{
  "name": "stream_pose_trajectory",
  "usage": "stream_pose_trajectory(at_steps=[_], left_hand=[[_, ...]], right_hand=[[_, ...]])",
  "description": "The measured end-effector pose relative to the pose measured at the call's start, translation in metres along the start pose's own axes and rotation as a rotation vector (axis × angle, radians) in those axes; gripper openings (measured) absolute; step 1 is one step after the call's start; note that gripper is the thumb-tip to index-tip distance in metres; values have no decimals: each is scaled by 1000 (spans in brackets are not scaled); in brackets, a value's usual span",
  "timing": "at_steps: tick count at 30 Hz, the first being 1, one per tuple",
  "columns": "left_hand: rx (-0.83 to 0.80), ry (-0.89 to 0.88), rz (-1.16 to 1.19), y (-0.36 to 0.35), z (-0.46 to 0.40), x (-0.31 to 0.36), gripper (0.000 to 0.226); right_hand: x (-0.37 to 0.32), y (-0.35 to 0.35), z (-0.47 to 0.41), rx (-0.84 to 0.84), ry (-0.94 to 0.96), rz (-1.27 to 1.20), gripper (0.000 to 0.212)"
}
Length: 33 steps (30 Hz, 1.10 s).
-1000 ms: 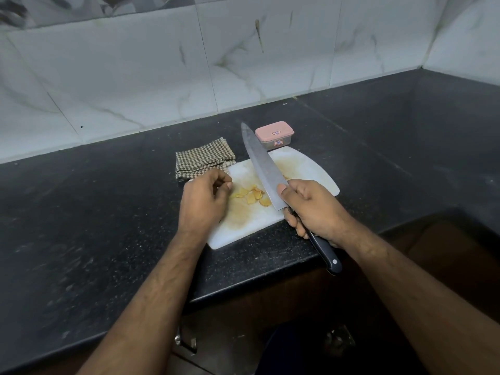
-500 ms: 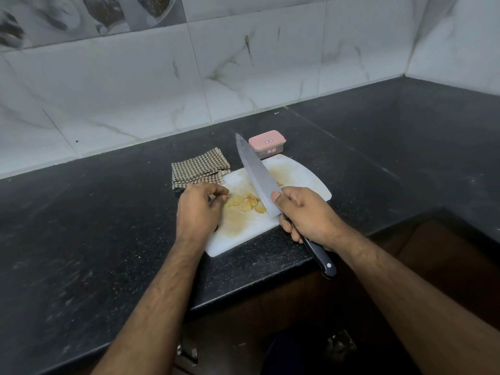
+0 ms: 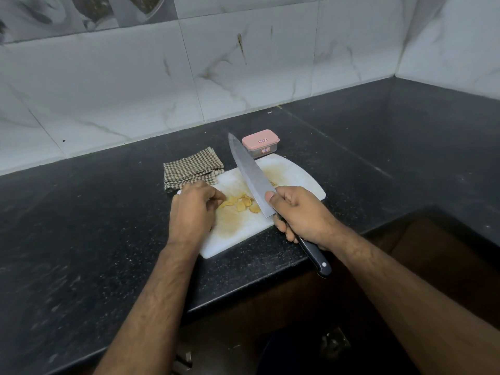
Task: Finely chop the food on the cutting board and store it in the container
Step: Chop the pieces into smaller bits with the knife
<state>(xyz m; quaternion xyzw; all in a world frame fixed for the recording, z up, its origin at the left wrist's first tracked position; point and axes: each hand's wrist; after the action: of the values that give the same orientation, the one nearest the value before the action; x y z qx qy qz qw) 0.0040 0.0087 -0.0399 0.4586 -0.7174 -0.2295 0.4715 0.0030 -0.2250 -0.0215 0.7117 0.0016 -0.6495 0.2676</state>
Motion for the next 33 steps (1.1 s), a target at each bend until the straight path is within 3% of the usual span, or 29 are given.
stream_pose_trajectory(at_steps=[22, 28, 33], left_hand=[[-23, -23, -41, -1, 3, 6, 26], [-158, -77, -92, 0, 5, 12, 30], [-125, -67, -74, 1, 5, 12, 25]], right_hand=[[0, 0, -1, 7, -19, -9, 38], [-1, 0, 0, 10, -15, -19, 36], [-1, 0, 0, 15, -5, -17, 34]])
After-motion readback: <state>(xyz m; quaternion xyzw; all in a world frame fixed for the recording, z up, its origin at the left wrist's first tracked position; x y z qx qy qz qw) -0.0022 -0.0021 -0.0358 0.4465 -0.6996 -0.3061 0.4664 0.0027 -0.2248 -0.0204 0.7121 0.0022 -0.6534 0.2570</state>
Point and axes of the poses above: each hand's wrist, its own z-axis away from the middle knuckle, its own y-axis out of the back of the hand, x = y × z, and after that the axes turned 1 degree about z, right-handed
